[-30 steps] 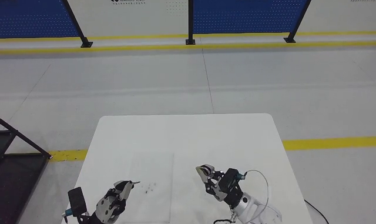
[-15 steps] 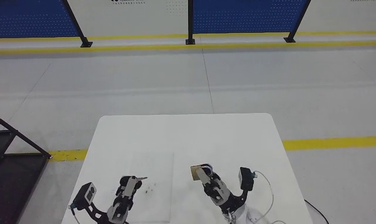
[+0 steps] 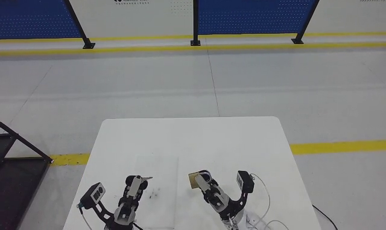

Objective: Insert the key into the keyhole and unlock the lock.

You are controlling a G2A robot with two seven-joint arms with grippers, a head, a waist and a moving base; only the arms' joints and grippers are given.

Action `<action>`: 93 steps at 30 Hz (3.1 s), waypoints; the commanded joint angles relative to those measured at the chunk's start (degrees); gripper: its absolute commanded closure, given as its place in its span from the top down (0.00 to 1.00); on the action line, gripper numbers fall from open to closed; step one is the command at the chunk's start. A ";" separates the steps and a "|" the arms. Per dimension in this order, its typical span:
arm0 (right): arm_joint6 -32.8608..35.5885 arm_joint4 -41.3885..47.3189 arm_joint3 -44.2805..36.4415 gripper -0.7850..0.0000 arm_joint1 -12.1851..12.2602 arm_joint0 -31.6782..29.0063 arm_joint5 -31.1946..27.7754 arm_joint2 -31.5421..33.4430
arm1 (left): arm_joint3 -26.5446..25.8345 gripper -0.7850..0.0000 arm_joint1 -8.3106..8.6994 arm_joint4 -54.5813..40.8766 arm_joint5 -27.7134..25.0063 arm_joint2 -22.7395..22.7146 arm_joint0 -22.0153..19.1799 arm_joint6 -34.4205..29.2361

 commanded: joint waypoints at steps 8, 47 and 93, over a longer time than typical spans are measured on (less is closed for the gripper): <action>0.08 2.47 -0.77 0.00 -0.18 -0.20 0.40 -0.57 | -0.60 0.00 -0.47 -1.26 2.80 2.14 -1.13 -2.57; 0.65 6.14 1.33 0.00 -3.32 1.42 2.73 -3.98 | 11.23 0.00 -6.66 16.24 13.58 14.47 -10.10 12.49; -1.06 3.23 0.82 0.00 -4.63 -0.51 2.93 -2.33 | 12.00 0.00 -8.47 14.84 12.65 15.25 -10.75 10.62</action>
